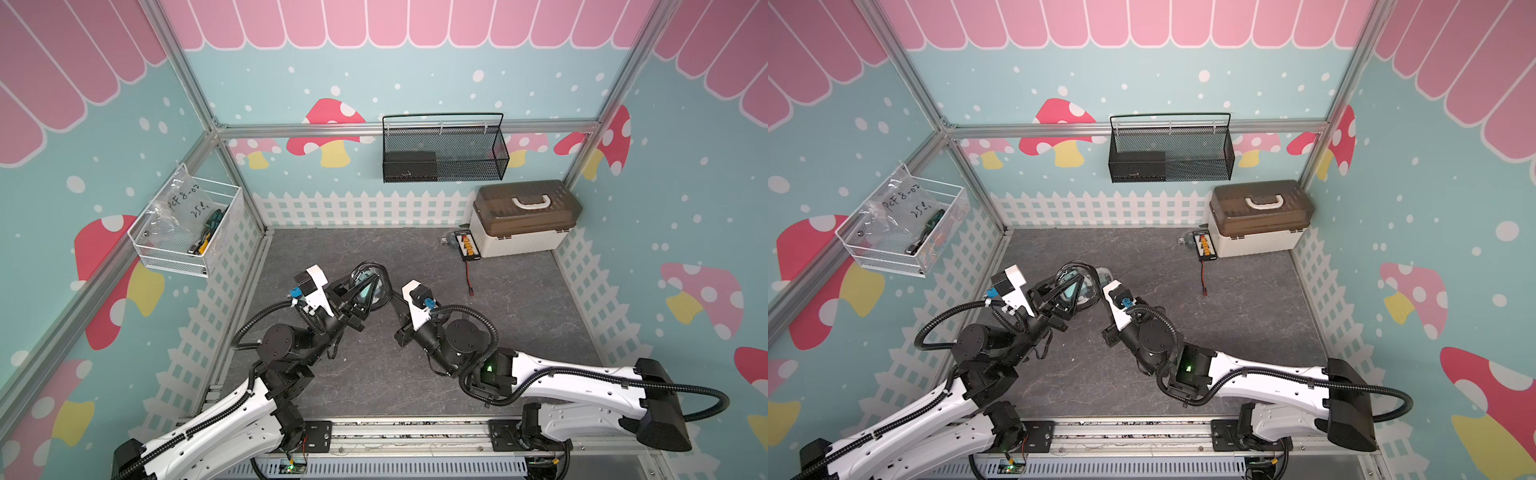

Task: Pack away charging kits
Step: Zip the zipper on the storage bag.

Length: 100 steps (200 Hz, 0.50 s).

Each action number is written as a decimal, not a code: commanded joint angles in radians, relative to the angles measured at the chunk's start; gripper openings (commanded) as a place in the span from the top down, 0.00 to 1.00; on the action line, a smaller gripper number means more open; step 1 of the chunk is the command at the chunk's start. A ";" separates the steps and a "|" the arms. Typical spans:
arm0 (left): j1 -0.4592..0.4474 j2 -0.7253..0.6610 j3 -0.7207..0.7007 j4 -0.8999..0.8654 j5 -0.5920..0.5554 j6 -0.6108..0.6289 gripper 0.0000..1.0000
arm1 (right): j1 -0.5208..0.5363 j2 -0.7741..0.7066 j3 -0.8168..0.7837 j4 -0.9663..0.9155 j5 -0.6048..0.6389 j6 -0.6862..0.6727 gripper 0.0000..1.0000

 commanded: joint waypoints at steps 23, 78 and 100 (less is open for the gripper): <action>0.063 -0.033 -0.015 -0.093 0.070 -0.061 1.00 | -0.035 -0.061 0.010 0.017 -0.010 -0.151 1.00; 0.115 -0.003 -0.002 -0.209 0.254 -0.113 1.00 | -0.101 -0.067 0.083 -0.063 -0.112 -0.259 1.00; 0.118 0.003 0.001 -0.255 0.271 -0.114 1.00 | -0.124 -0.080 0.104 -0.091 -0.170 -0.304 1.00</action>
